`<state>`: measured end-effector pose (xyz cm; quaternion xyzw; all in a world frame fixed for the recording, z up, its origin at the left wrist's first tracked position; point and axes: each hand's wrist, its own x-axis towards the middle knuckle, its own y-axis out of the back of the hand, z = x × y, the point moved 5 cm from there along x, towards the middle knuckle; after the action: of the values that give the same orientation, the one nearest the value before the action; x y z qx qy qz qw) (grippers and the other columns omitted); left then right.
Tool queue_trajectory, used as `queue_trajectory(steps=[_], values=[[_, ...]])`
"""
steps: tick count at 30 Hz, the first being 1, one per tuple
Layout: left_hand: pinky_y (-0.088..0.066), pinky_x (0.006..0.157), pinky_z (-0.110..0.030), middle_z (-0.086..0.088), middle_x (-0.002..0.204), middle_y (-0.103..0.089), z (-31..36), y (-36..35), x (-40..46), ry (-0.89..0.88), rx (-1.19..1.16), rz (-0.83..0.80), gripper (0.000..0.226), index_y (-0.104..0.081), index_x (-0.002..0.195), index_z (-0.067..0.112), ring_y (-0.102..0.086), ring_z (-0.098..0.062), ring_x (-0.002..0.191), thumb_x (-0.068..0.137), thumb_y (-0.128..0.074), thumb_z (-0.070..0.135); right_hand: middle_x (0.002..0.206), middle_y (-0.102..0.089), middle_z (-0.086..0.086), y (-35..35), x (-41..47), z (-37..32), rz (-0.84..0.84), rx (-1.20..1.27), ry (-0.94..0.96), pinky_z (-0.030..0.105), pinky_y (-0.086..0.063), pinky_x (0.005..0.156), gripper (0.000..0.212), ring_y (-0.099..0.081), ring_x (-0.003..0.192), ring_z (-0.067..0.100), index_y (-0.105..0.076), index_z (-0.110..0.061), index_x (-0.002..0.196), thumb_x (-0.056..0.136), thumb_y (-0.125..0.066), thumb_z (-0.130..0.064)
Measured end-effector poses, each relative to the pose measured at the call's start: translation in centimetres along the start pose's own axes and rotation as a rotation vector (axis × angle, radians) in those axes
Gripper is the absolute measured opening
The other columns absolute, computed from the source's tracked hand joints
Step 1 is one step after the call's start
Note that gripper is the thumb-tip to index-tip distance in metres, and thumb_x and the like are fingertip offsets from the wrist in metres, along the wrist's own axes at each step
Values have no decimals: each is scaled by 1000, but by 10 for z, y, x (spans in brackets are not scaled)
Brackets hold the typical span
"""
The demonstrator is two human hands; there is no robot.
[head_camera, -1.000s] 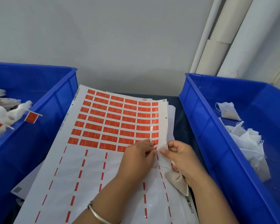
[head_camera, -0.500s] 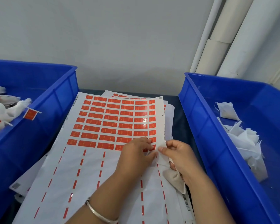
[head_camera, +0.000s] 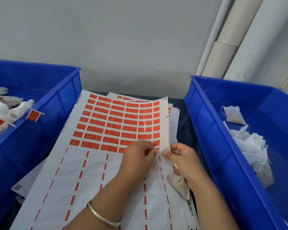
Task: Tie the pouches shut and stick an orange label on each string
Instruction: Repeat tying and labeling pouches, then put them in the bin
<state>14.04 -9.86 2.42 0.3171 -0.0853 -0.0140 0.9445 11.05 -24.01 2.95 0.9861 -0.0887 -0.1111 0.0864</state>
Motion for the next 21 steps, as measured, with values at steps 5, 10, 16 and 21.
queue_trajectory(steps=[5, 10, 16, 21], values=[[-38, 60, -7, 19, 78, -54, -5, 5, 4, 122, -39, 86, 13, -57, 77, 31, -55, -6, 69, 90, -57, 29, 85, -66, -4, 9, 1, 0, 128, -95, 11, 12, -40, 43, 10, -60, 56, 4, -58, -21, 92, 87, -66, -20], [-43, 59, -12, 16, 79, -59, -12, 6, 5, 231, -155, 148, 17, -55, 75, 30, -59, -9, 69, 92, -55, 29, 68, -61, -6, 18, -8, -13, 118, -226, 106, 25, -53, 57, 15, -63, 69, 12, -53, -26, 92, 84, -63, -17], [-41, 54, -11, 15, 78, -60, -16, 10, 4, 326, -269, 220, 14, -56, 78, 29, -60, -9, 69, 92, -54, 30, 71, -65, -8, 25, -19, -25, 19, -488, 173, 12, -43, 57, 32, -61, 66, 4, -56, -36, 86, 82, -62, -5], [-37, 52, -10, 14, 77, -59, -14, 15, 3, 321, -293, 241, 16, -56, 76, 29, -59, -9, 68, 92, -55, 28, 72, -68, -20, 28, -24, -36, 69, -449, 284, 9, -47, 63, 40, -63, 70, -4, -62, -41, 81, 80, -72, -3]])
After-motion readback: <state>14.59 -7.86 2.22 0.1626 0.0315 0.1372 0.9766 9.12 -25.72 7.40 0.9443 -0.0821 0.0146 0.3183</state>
